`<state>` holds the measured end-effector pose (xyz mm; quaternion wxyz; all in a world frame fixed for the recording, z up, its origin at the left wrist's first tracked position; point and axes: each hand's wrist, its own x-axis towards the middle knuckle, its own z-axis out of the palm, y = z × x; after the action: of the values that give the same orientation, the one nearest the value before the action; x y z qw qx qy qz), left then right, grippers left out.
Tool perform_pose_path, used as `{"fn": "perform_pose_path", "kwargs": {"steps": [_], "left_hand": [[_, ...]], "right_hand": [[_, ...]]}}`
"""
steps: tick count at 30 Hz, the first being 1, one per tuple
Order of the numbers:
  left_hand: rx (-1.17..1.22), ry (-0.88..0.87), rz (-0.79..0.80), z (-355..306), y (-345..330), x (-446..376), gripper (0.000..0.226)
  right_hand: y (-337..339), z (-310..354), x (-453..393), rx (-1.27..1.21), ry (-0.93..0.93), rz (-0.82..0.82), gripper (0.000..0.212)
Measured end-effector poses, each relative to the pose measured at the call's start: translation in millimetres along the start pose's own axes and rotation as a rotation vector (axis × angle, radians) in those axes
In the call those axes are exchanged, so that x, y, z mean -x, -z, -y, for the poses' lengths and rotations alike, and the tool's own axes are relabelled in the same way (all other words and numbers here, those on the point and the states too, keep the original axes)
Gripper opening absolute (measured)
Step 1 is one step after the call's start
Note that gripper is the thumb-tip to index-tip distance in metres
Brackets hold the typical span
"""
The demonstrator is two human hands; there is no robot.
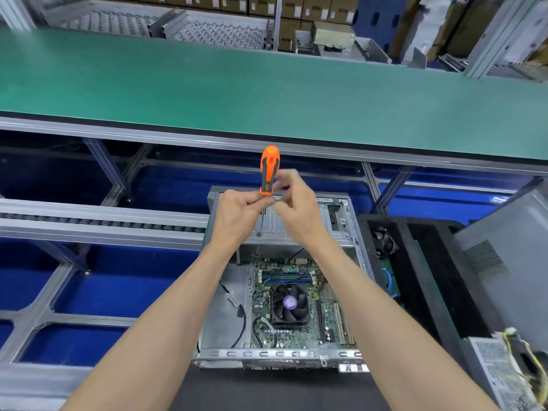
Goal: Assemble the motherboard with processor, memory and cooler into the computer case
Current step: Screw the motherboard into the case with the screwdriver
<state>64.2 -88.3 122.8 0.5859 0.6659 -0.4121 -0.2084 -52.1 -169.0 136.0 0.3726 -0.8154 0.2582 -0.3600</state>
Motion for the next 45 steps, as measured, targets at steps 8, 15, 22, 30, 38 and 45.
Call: {"fn": "perform_pose_path", "kwargs": {"steps": [8,15,22,30,38,45], "left_hand": [[-0.011,0.027,0.026,6,2,4,0.014],[-0.040,0.063,0.007,13,3,7,0.017],[-0.048,0.047,0.007,14,2,5,0.017],[-0.033,0.039,0.015,16,3,3,0.015],[-0.066,-0.014,0.051,20,6,4,0.014],[-0.155,-0.038,0.065,28,2,6,0.025]], "right_hand": [[1,28,-20,0.132,0.120,0.061,0.037],[-9,23,-17,0.205,0.132,0.034,0.026],[-11,23,-20,0.217,0.114,0.015,0.027],[-12,25,-20,0.227,0.133,0.017,0.027],[-3,40,-23,0.386,0.187,0.053,0.043],[5,65,-35,0.738,0.198,0.188,0.015]]}}
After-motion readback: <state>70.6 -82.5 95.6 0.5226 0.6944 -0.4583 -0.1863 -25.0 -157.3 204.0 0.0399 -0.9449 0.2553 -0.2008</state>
